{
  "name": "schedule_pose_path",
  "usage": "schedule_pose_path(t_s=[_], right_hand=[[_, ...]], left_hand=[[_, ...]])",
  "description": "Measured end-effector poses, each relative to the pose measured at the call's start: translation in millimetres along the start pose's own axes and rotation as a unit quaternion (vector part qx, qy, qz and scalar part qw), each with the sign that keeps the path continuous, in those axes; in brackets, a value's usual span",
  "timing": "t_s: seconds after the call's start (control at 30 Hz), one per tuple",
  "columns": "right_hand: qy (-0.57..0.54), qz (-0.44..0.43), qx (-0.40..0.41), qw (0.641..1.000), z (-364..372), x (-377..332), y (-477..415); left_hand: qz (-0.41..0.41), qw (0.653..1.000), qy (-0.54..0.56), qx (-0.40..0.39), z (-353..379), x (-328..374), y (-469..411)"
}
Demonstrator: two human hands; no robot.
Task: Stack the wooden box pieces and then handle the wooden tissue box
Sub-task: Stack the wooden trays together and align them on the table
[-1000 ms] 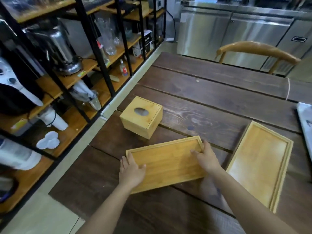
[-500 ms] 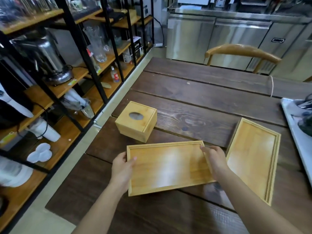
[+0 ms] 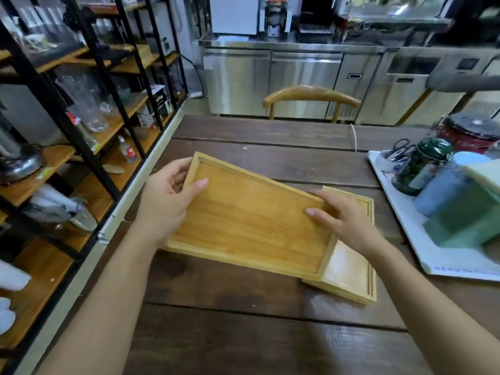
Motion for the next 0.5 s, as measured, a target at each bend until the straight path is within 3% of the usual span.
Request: schedule_pose_path(t_s=[0.07, 0.17, 0.33, 0.43, 0.5], right_hand=[[-0.026, 0.002, 0.010, 1.000, -10.3, 0.6, 10.3], [-0.047, 0.079, 0.110, 0.990, -21.5, 27.3, 42.9], [-0.188, 0.195, 0.231, 0.935, -8.5, 51.5, 71.4], [-0.246, 0.236, 0.306, 0.889, -7.3, 63.8, 84.5], [-0.261, 0.256, 0.326, 0.872, -3.5, 70.9, 87.9]], left_hand=[[0.039, 0.999, 0.004, -0.020, 10.1, 14.0, -15.3], [0.037, 0.996, 0.029, -0.077, 39.8, 27.6, -40.1], [-0.071, 0.981, 0.178, -0.032, 71.2, -5.3, -52.6], [-0.140, 0.952, 0.224, -0.152, 135.7, -17.5, -36.7], [-0.141, 0.935, 0.239, -0.222, 183.3, -15.3, -21.8]])
Point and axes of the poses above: each hand's wrist, its own y-axis away from the middle knuckle, its own z-axis out of the palm, x = y × z, the point moved 3 cm from there along -y, towards the middle knuckle, and after that the axes turned 14 degrees about -x, right-handed, at the moved point
